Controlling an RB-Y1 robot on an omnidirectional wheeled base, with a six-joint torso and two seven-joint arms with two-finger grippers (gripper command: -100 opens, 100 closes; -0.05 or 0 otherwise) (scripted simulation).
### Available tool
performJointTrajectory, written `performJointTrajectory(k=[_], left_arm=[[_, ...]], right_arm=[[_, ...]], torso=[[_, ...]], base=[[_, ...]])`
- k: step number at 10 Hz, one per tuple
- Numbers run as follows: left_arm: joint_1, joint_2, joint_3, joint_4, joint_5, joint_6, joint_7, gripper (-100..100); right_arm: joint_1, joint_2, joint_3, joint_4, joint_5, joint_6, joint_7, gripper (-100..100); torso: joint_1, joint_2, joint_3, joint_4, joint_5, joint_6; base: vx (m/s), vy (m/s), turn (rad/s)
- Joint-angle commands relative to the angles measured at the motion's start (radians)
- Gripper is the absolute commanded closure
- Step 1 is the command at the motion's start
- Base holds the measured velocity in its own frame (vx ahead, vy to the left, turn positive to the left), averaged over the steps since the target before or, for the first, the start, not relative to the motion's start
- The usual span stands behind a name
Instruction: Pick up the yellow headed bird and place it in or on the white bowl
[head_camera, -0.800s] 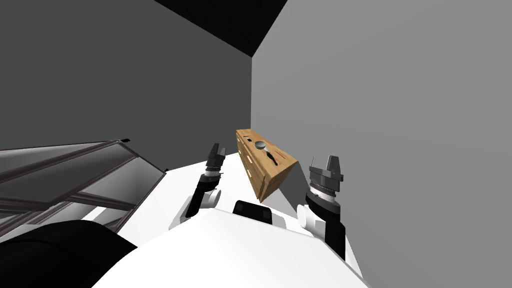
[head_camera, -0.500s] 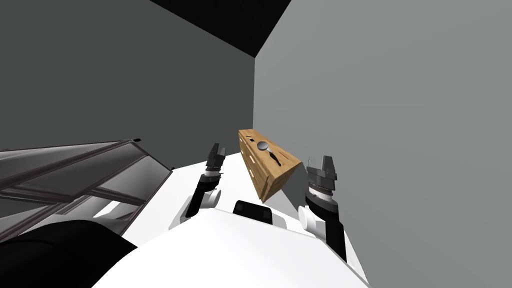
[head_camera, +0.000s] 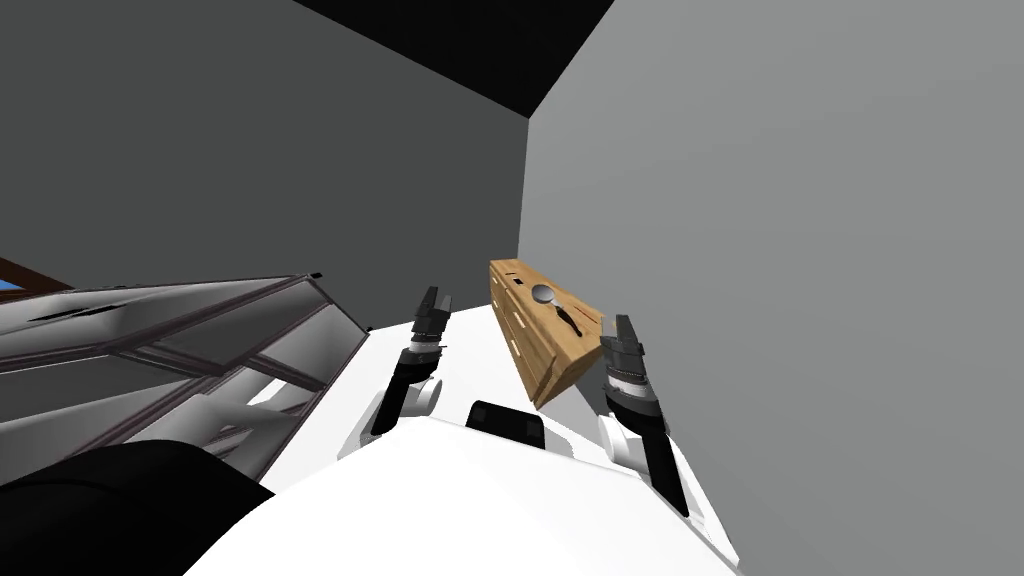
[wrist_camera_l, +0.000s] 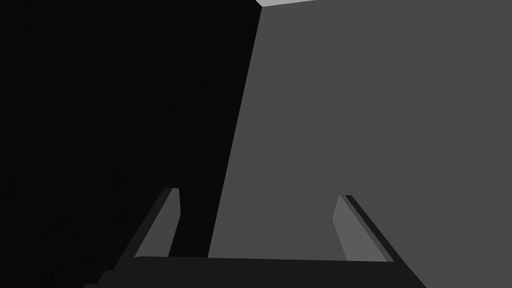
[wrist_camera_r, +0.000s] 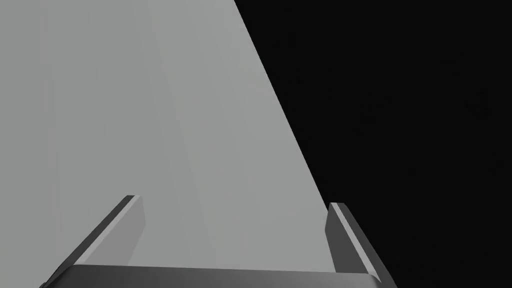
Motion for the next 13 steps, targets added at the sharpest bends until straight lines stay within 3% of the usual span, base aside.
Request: performJointTrajectory(k=[1,4,5,6,7,8,9,12,13], left_arm=[[0.0,0.0,0.0,0.0,0.0,0.0,0.0,0],[0.0,0.0,0.0,0.0,0.0,0.0,0.0,0],[0.0,0.0,0.0,0.0,0.0,0.0,0.0,0],[0.0,0.0,0.0,0.0,0.0,0.0,0.0,0],[0.0,0.0,0.0,0.0,0.0,0.0,0.0,0],[0.0,0.0,0.0,0.0,0.0,0.0,0.0,0],[0.0,0.0,0.0,0.0,0.0,0.0,0.0,0],[0.0,0.0,0.0,0.0,0.0,0.0,0.0,0],[0.0,0.0,0.0,0.0,0.0,0.0,0.0,0]], right_arm=[[-0.001,-0.041,0.0,0.013,0.001,-0.001,0.001,-100],[-0.013,-0.124,0.011,0.083,0.016,-0.01,0.013,-100],[-0.013,-0.136,0.011,0.083,0.016,-0.01,0.013,-100],[-0.019,-0.176,0.017,0.122,0.023,-0.015,0.02,-100],[-0.019,-0.186,0.017,0.122,0.023,-0.015,0.02,-100],[-0.026,-0.229,0.023,0.162,0.031,-0.019,0.027,-100],[-0.026,-0.24,0.023,0.163,0.031,-0.019,0.027,-100],[-0.037,-0.331,0.035,0.25,0.047,-0.029,0.042,-100],[-0.037,-0.353,0.035,0.251,0.047,-0.029,0.042,-100]], torso=[[0.0,0.0,0.0,0.0,0.0,0.0],[-0.005,0.001,0.001,0.0,-0.001,0.001],[-0.003,0.001,0.001,0.0,-0.001,0.0],[-0.003,0.001,0.0,0.0,0.0,0.001],[-0.002,0.0,0.0,0.0,0.0,0.0],[-0.004,0.0,0.0,0.0,0.0,0.001],[-0.003,0.0,0.0,0.0,0.0,0.0],[-0.004,0.0,0.0,0.0,0.0,0.001],[-0.003,0.0,0.0,0.0,0.0,0.0]], base=[[-0.016,0.144,0.042],[-0.018,0.12,0.117],[-0.001,0.122,0.061],[0.016,0.146,0.131],[0.017,0.116,0.078],[-0.009,0.135,0.171],[-0.011,0.109,0.067],[0.012,0.133,0.126],[0.034,0.123,0.065]])
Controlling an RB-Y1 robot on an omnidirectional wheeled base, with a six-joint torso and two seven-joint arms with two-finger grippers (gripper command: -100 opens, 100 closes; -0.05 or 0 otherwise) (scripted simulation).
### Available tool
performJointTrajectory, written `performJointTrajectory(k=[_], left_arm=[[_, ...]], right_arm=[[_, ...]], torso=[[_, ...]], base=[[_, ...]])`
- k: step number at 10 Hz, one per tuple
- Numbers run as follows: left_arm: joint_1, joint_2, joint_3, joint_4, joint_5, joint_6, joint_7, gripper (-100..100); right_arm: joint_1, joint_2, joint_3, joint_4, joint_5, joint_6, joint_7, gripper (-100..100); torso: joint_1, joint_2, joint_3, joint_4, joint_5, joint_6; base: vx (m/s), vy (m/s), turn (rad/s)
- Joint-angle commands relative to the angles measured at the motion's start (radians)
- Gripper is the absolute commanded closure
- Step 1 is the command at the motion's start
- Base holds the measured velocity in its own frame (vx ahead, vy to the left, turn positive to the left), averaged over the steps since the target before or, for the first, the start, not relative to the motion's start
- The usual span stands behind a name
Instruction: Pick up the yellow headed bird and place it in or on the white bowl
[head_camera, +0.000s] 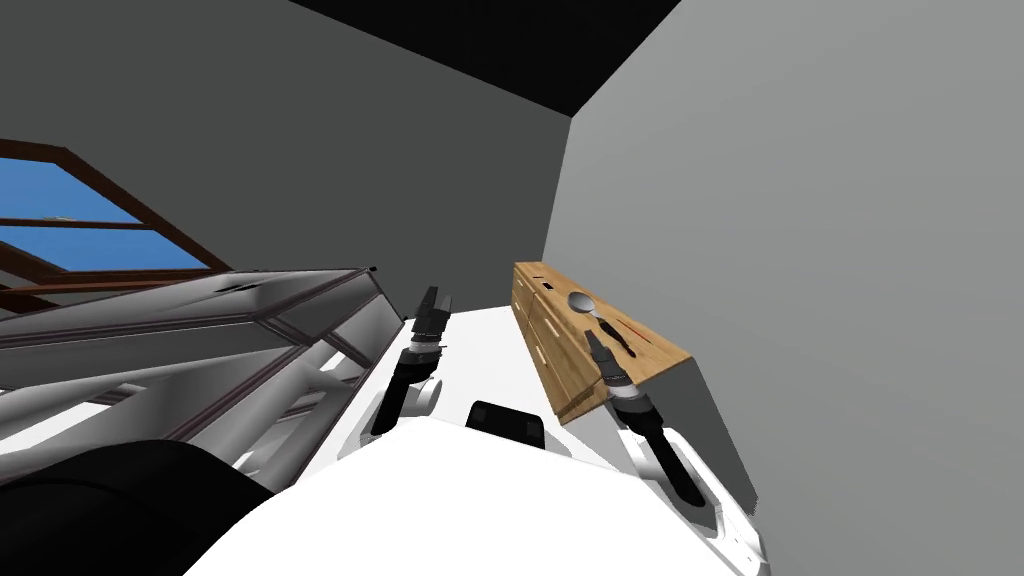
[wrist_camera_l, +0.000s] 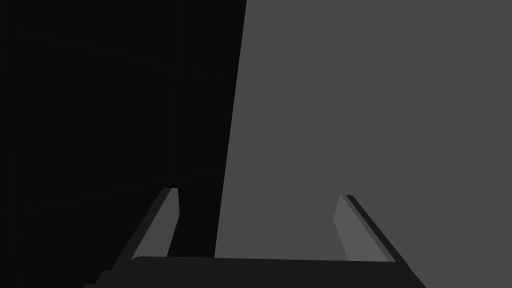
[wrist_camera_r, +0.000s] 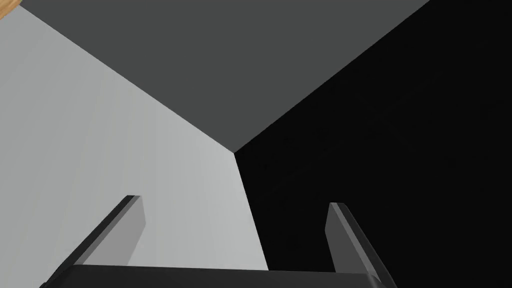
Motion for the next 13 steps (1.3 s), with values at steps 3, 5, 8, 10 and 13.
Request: performJointTrajectory(k=[3,5,8,10,13], left_arm=[[0.0,0.0,0.0,0.0,0.0,0.0,0.0,0],[0.0,0.0,0.0,0.0,0.0,0.0,0.0,0],[0.0,0.0,0.0,0.0,0.0,0.0,0.0,0],[0.0,0.0,0.0,0.0,0.0,0.0,0.0,0],[0.0,0.0,0.0,0.0,0.0,0.0,0.0,0]], right_arm=[[-0.007,-0.103,0.016,0.098,0.019,-0.011,0.018,-100],[-0.011,-0.164,0.023,0.143,0.027,-0.016,0.026,-100],[-0.013,-0.258,0.031,0.196,0.036,-0.021,0.034,-100],[-0.015,-0.315,0.039,0.247,0.044,-0.026,0.042,-100],[-0.016,-0.406,0.056,0.341,0.062,-0.035,0.058,-100]], torso=[[0.0,-0.001,0.0,0.0,0.0,0.0],[0.0,0.0,0.0,0.0,0.0,0.0],[0.0,0.001,0.0,0.0,0.0,0.0],[0.0,-0.002,-0.001,0.0,0.0,0.0],[-0.001,0.0,0.0,0.0,0.0,0.0]], base=[[0.043,0.137,0.12],[0.04,0.125,0.087],[0.032,0.116,0.096],[0.069,0.121,0.091],[0.049,0.11,0.083]])
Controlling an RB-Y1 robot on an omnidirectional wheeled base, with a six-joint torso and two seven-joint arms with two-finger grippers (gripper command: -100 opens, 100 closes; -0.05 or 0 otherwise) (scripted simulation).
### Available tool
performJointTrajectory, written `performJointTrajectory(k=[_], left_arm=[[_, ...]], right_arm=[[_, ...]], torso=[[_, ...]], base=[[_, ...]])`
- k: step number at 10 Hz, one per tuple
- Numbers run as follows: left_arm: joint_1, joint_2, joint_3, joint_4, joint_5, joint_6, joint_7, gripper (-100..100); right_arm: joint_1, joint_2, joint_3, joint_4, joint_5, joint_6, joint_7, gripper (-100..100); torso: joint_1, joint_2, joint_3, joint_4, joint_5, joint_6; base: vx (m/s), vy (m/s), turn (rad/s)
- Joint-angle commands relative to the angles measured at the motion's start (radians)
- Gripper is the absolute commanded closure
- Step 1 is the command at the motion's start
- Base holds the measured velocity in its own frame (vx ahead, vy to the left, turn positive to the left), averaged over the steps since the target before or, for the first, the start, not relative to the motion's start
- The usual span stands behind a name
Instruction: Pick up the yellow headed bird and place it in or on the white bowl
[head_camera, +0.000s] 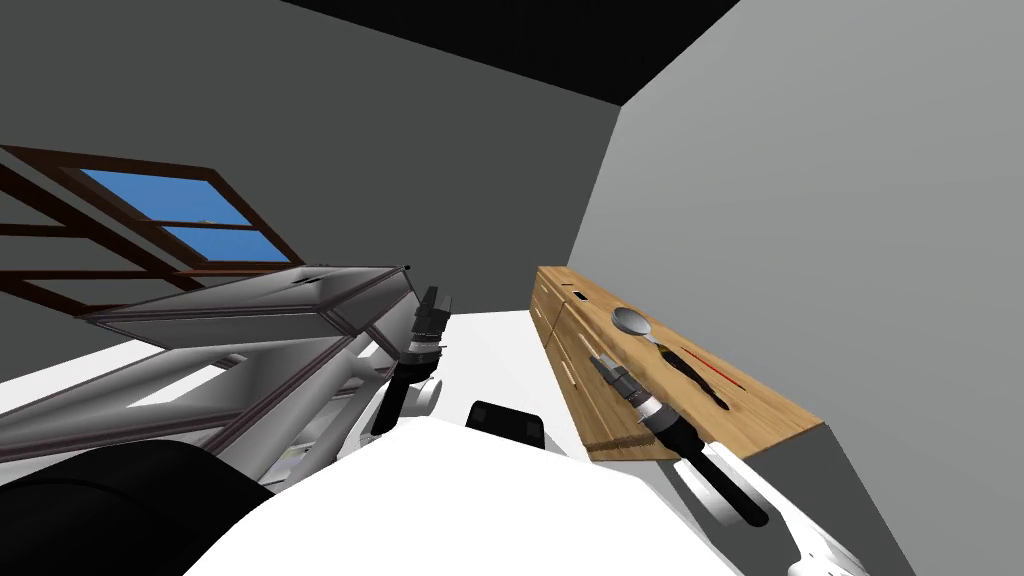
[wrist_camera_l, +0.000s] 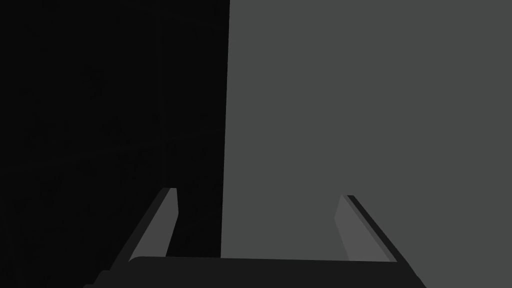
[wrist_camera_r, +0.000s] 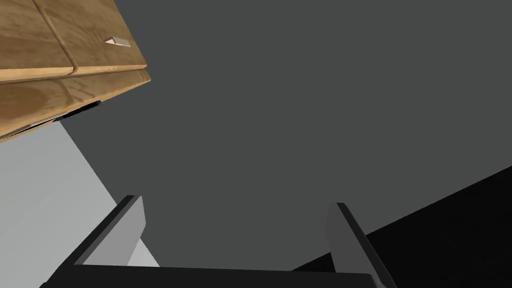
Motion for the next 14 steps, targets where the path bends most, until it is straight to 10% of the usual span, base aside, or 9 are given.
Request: performJointTrajectory(k=[1,14], left_arm=[[0.0,0.0,0.0,0.0,0.0,0.0,0.0,0],[0.0,0.0,0.0,0.0,0.0,0.0,0.0,0]], right_arm=[[0.005,-0.05,0.0,0.012,0.002,0.008,0.0,-100],[0.036,-0.402,0.069,0.298,0.053,-0.015,0.043,-100]], torso=[[0.0,0.0,0.0,0.0,0.0,0.0],[-0.006,0.0,0.0,0.0,-0.001,0.0]], base=[[0.056,0.088,0.059],[0.067,0.043,0.049]])
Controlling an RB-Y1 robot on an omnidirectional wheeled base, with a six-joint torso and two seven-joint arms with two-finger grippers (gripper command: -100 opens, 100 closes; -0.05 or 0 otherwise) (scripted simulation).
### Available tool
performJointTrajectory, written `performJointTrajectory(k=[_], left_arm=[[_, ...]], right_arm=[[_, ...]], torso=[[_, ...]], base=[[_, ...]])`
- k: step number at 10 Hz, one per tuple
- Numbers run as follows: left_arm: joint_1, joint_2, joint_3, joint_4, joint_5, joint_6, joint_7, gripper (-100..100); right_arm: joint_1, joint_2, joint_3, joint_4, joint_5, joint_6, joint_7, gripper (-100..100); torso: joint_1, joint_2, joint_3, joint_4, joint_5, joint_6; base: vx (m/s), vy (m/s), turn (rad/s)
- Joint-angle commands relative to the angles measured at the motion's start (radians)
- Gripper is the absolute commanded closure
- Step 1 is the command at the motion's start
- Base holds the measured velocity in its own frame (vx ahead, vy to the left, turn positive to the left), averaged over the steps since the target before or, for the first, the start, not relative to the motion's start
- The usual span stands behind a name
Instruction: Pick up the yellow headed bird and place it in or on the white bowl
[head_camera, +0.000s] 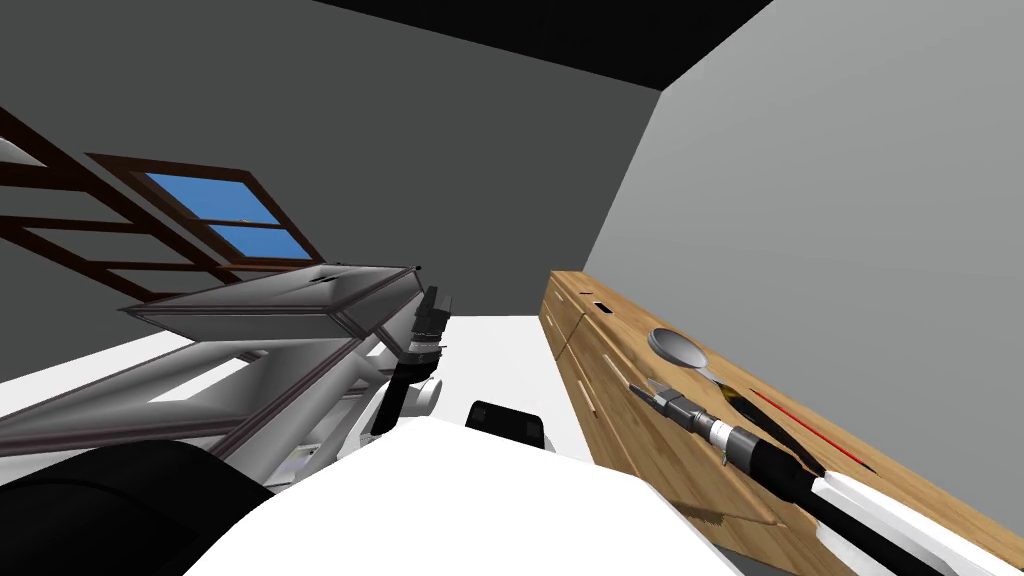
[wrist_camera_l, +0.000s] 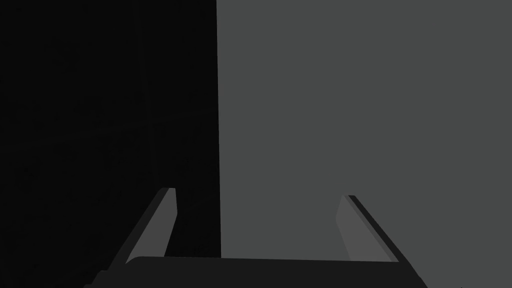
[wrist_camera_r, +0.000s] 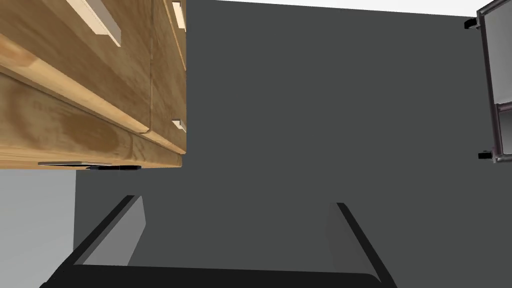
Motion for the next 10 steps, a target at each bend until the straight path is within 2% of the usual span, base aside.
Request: performJointTrajectory(k=[1,2,3,4,5,6,7,8,9,10], left_arm=[[0.0,0.0,0.0,0.0,0.0,0.0,0.0,0],[0.0,0.0,0.0,0.0,0.0,0.0,0.0,0],[0.0,0.0,0.0,0.0,0.0,0.0,0.0,0],[0.0,0.0,0.0,0.0,0.0,0.0,0.0,0],[0.0,0.0,0.0,0.0,0.0,0.0,0.0,0],[0.0,0.0,0.0,0.0,0.0,0.0,0.0,0],[0.0,0.0,0.0,0.0,0.0,0.0,0.0,0],[0.0,0.0,0.0,0.0,0.0,0.0,0.0,0],[0.0,0.0,0.0,0.0,0.0,0.0,0.0,0],[0.0,0.0,0.0,0.0,0.0,0.0,0.0,0]], right_arm=[[-0.005,-0.029,0.013,0.039,0.007,-0.001,0.004,-100],[0.005,-0.068,0.028,0.082,0.016,-0.004,0.01,-100],[0.005,-0.079,0.028,0.087,0.016,-0.004,0.01,-100],[0.016,-0.116,0.043,0.131,0.024,-0.007,0.016,-100],[0.016,-0.126,0.043,0.133,0.024,-0.007,0.016,-100],[0.029,-0.164,0.059,0.169,0.033,-0.01,0.022,-100],[0.029,-0.17,0.059,0.177,0.033,-0.01,0.022,-100],[0.043,-0.211,0.075,0.219,0.041,-0.013,0.027,-100],[0.043,-0.211,0.075,0.219,0.041,-0.013,0.027,-100],[0.058,-0.249,0.093,0.259,0.049,-0.016,0.032,-100]], torso=[[0.0,0.0,0.0,0.0,0.0,0.0],[0.0,0.0,0.0,0.0,0.0,0.0],[0.0,-0.001,-0.001,0.0,0.0,0.0],[0.0,-0.001,-0.001,0.0,0.0,0.0],[-0.001,-0.001,0.0,0.0,0.0,0.0],[-0.002,0.0,0.0,0.0,-0.001,0.0],[-0.002,-0.001,0.0,0.0,-0.001,0.0],[-0.002,0.0,0.0,0.0,-0.001,0.0],[-0.003,0.0,0.0,0.0,-0.001,0.0],[-0.003,0.0,0.0,0.0,-0.001,0.0]], base=[[0.08,0.01,0.016],[0.113,0.019,0.025],[0.091,0.005,0.022],[0.09,-0.017,0.023],[0.074,-0.014,0.016],[0.095,-0.012,0.014],[0.084,-0.021,0.01],[0.092,-0.039,0.008],[0.083,-0.036,0.007],[0.094,-0.054,-0.002]])
